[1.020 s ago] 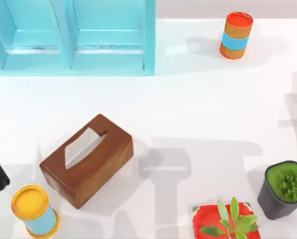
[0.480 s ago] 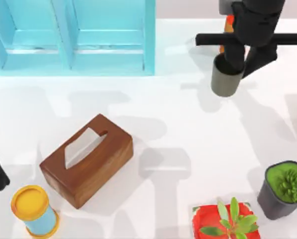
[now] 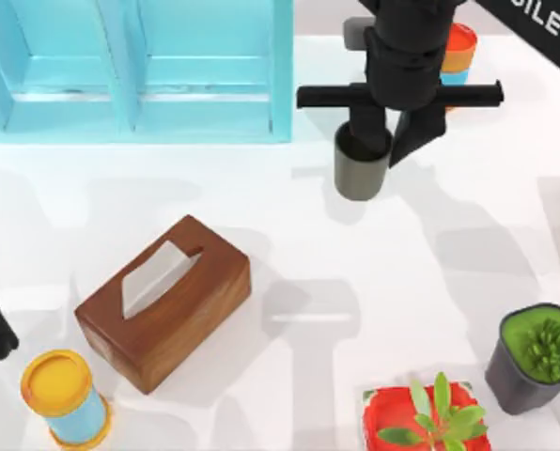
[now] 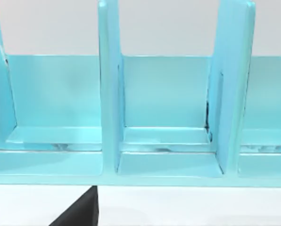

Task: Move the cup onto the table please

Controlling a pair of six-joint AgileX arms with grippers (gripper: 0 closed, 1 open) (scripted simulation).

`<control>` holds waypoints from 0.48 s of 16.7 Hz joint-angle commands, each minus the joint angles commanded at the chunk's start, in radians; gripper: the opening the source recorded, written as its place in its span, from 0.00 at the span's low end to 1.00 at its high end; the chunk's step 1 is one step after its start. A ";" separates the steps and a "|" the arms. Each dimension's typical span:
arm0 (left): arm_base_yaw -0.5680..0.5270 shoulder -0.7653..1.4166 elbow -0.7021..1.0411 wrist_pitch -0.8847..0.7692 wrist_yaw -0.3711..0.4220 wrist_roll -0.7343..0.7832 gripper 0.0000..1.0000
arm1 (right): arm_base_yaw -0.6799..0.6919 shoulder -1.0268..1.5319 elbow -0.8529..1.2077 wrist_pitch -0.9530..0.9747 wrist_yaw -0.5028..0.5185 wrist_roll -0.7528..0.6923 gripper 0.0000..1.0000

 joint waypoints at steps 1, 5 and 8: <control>0.000 0.000 0.000 0.000 0.000 0.000 1.00 | -0.003 0.000 -0.003 0.002 -0.003 0.001 0.00; 0.000 0.000 0.000 0.000 0.000 0.000 1.00 | 0.002 -0.004 -0.077 0.071 -0.002 0.004 0.00; 0.000 0.000 0.000 0.000 0.000 0.000 1.00 | 0.009 -0.009 -0.198 0.183 0.001 0.010 0.00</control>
